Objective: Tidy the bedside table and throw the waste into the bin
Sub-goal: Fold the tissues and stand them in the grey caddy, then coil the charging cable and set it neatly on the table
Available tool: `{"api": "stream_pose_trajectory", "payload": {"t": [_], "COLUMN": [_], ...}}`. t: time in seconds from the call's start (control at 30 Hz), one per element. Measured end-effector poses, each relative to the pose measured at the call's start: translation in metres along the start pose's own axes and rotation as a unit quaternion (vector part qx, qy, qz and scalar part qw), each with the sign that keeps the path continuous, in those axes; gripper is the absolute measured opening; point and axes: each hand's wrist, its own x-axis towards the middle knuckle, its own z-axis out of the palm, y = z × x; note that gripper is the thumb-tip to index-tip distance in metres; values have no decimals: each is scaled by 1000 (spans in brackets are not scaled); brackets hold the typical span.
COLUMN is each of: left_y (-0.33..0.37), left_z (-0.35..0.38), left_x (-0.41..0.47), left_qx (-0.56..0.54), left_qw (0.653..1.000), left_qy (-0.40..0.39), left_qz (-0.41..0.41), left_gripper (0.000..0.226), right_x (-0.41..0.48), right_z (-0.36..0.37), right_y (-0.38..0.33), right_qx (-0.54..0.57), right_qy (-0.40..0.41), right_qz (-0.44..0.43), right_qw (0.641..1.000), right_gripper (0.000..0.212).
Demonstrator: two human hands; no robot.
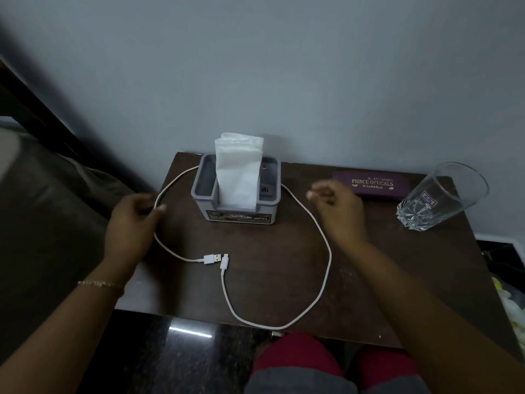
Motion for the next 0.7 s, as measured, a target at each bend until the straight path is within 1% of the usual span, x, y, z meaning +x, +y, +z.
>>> {"api": "stream_pose_trajectory", "payload": {"t": [0.07,0.13,0.23,0.3,0.37,0.43,0.5,0.6,0.7], "left_y": [-14,-17,-15,-15,-12,-6,-3,-8,-9], "left_z": [-3,-2,4,7,7,6,5,2,-7], "left_x": [-10,-10,4,14,24,31,34,34,24], "left_qx": [71,88,134,136,87,49,42,20,-35], "left_qw": [997,995,988,985,985,978,971,976,983], "left_qy": [-2,-19,-30,-48,-74,-98,-112,-104,-75], "left_qz": [-26,-36,-68,-96,-130,-180,-206,-189,-162], "left_gripper": [39,41,43,34,20,19,18,24,17], "right_x": [-19,-30,-31,-25,-16,-6,1,8,15], "right_z": [-9,-11,-9,-8,-9,-12,-16,-25,-37], "right_y": [20,29,21,12,4,-2,-10,-34,-65], "right_qx": [-106,-184,-247,-281,-255,-196,-139,-14,55], "right_qy": [-8,-26,-41,-49,-44,-20,-10,0,27], "right_qz": [23,21,3,10,47,70,47,4,-30], "right_qw": [994,982,968,958,965,978,989,1000,998], "right_gripper": [19,21,9,11,12,10,9,14,12]}}
